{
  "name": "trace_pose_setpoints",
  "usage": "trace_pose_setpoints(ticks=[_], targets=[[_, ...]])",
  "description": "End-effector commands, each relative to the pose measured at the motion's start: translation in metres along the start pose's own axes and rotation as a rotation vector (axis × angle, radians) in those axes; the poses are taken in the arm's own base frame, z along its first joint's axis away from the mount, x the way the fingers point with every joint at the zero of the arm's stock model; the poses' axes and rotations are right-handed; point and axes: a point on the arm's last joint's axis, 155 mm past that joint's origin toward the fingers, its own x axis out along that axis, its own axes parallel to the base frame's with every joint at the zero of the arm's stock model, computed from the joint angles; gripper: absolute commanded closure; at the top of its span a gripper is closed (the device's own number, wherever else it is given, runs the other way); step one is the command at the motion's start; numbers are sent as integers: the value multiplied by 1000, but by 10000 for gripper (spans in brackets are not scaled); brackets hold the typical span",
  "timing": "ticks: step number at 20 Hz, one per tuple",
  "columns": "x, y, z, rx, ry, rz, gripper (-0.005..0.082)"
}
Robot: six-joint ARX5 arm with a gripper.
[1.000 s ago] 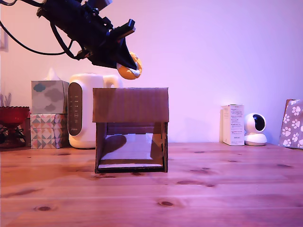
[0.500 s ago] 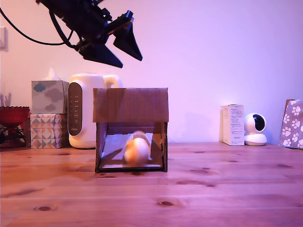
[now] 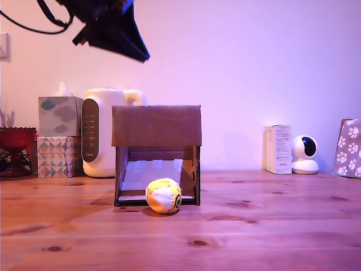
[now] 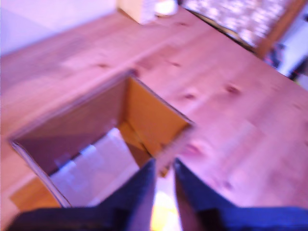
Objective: Drop the footbag into the cardboard dice tower
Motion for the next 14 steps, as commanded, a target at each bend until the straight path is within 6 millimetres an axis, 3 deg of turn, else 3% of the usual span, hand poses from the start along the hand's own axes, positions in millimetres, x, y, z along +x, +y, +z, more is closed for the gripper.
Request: trace_pose_setpoints(ticks=[1,7,14], targets=[[1,-5,-17,6,6,-21,793],[-5,-16,-37,39,-106,-52,793],[-8,-20,-81,6,-199,-55,793]])
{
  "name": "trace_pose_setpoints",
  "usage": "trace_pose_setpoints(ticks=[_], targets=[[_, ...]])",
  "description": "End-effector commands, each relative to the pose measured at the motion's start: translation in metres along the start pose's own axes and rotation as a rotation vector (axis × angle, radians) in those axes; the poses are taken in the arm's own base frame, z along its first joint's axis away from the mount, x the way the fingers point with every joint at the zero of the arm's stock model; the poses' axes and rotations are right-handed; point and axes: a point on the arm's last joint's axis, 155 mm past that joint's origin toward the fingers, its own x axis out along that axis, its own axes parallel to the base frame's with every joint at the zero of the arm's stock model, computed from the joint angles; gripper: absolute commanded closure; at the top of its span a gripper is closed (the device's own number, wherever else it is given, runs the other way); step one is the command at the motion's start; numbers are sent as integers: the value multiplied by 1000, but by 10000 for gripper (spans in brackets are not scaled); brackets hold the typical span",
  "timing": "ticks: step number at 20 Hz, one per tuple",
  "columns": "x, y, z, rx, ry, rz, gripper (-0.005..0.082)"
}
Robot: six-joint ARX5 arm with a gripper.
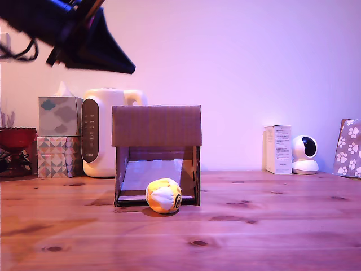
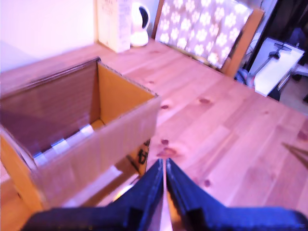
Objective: Drop the footbag into the cardboard dice tower
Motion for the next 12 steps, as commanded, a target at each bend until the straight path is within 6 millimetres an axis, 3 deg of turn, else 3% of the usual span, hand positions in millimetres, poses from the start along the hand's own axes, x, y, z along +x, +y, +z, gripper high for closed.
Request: trace_pose_setpoints(ticks=[1,8,12], targets=[[0,-1,-22,-35,18,-4,793],[-23,-6,-77,-94,25,24,793],[-25,-9,-90,-106,58,21,793]])
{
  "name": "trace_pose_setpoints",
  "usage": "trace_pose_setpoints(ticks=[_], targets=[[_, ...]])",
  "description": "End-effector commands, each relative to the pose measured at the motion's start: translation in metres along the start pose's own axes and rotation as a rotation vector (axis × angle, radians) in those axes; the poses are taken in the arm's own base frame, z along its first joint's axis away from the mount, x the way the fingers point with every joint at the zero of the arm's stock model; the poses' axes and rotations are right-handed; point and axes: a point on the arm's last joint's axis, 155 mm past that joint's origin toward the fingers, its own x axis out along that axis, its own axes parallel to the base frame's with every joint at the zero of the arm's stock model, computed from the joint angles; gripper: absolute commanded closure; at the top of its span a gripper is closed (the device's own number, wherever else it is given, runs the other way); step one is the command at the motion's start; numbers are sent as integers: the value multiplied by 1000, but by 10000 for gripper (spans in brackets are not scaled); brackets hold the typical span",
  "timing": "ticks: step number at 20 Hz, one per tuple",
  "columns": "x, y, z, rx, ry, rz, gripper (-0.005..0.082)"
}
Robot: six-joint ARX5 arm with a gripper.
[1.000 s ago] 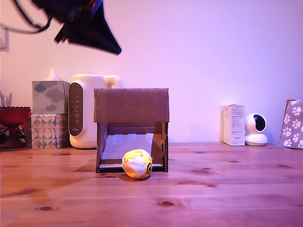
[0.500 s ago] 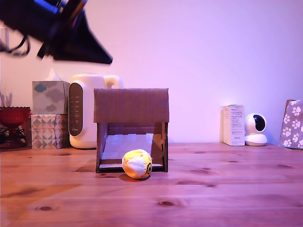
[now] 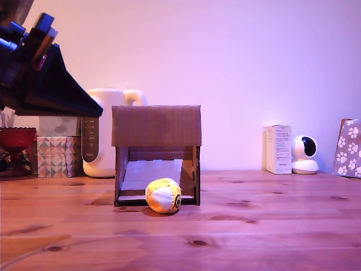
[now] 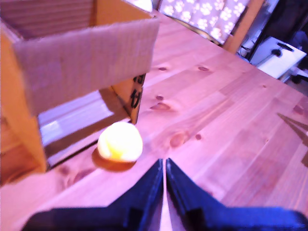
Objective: Drop the footbag into the cardboard dice tower
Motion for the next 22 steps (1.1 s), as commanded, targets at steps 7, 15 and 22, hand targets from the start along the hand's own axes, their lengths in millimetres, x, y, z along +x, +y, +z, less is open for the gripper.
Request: trace_pose_setpoints(ticks=[7,15,22], targets=[[4,-10,-13,-1,34,-29,793],[23,-11,-38,-13,111,-44,793],[57,-3,-41,19,63,-40,429]])
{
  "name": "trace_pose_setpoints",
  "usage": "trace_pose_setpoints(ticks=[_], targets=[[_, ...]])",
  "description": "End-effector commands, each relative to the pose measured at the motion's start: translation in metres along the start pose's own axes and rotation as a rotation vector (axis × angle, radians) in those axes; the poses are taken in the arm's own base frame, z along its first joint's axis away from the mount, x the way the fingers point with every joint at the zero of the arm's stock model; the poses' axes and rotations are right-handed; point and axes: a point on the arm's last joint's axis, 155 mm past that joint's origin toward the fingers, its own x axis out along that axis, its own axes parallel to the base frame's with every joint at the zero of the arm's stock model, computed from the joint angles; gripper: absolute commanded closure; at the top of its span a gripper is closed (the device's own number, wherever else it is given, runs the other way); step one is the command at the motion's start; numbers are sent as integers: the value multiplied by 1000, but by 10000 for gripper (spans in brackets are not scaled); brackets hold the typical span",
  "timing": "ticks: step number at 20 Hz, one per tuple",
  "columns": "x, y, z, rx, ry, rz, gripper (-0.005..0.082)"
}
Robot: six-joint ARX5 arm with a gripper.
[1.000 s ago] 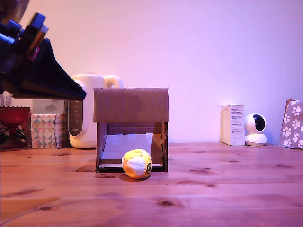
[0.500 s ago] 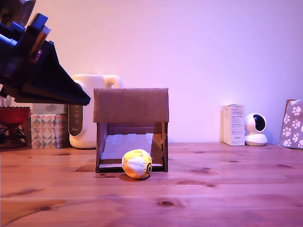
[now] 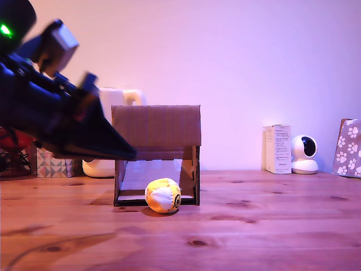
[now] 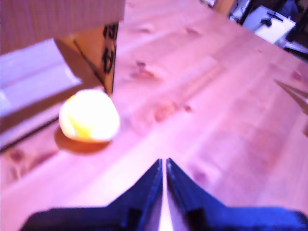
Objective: Drop the footbag into the cardboard dice tower
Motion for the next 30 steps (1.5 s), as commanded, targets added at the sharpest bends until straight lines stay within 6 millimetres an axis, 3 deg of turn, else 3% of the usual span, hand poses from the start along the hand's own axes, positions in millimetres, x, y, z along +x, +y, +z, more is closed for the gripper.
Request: trace_pose_setpoints(ticks=[1,2,3,8,15,22,24,25,28,30], targets=[[5,5,-7,0,-4,15,219],[8,8,-7,2,-10,26,53],[11,12,-5,7,-23,42,-21],[24,27,2,21,-73,93,-21],[57,46,5,13,-49,129,-21],[86,63,-9,-2,3,153,11],[91,65,-12,-8,13,153,85],[93,65,-12,-9,17,154,163],[95,66,-7,-9,15,155,539],[95,66,-5,-7,10,154,707]])
